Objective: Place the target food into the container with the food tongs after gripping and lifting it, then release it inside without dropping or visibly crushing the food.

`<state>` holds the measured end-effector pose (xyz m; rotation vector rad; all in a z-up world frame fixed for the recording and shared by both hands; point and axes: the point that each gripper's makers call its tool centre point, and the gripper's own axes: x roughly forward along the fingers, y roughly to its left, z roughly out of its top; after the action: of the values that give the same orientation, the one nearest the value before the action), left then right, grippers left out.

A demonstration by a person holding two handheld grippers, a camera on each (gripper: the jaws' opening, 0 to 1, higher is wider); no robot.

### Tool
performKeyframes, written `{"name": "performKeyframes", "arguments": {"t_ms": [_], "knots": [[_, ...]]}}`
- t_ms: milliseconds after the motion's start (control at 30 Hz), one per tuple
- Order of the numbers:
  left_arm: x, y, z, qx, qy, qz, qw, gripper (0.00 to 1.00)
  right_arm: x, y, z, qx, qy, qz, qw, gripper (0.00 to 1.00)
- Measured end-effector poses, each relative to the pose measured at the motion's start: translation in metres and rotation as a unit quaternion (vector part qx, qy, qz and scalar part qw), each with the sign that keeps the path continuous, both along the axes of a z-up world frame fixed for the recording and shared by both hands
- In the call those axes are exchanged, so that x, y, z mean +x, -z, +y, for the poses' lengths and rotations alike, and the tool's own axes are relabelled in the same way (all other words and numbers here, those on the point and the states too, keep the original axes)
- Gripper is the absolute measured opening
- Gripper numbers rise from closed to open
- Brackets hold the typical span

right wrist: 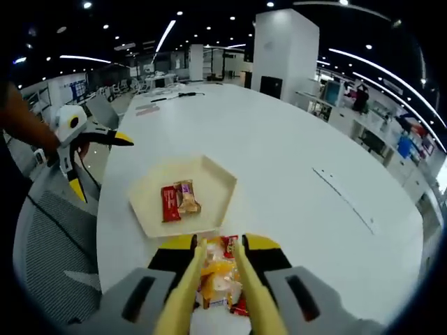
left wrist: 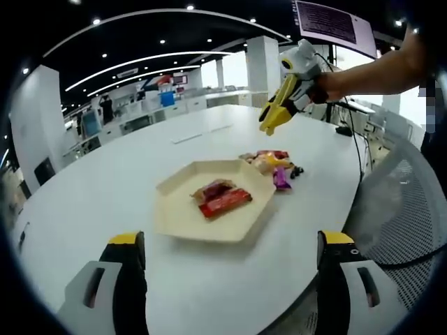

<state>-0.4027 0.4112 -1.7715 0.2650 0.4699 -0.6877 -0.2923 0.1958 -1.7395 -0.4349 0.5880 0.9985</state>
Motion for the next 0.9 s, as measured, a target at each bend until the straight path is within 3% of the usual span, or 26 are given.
{"name": "performKeyframes", "arguments": {"t_ms": [200,400,600,667,767,900], "knots": [[0.001,0.000,0.000,-0.002,-0.001,0.000,1.0000,0.99,-0.007,-0.006,-0.015,0.004,0.009,-0.002,0.9999,0.25],[0.000,-0.001,-0.002,0.005,0.008,-0.009,0.9999,0.99,-0.011,-0.007,-0.008,0.020,-0.005,-0.002,0.9998,0.26],[0.005,-0.014,0.002,-0.005,-0.015,-0.023,0.9996,0.99,-0.008,0.004,0.008,0.020,-0.025,0.000,0.9995,0.26],[0.004,-0.014,0.001,-0.015,-0.025,-0.005,0.9996,0.99,-0.006,0.010,0.012,0.017,-0.034,0.000,0.9993,0.26],[0.001,-0.026,-0.008,-0.019,-0.015,-0.022,0.9995,0.99,-0.001,0.021,0.016,0.013,-0.040,0.005,0.9991,0.26],[-0.001,-0.020,-0.008,-0.016,-0.013,-0.024,0.9995,0.99,0.005,0.035,0.022,0.006,-0.048,0.007,0.9988,0.26]]}}
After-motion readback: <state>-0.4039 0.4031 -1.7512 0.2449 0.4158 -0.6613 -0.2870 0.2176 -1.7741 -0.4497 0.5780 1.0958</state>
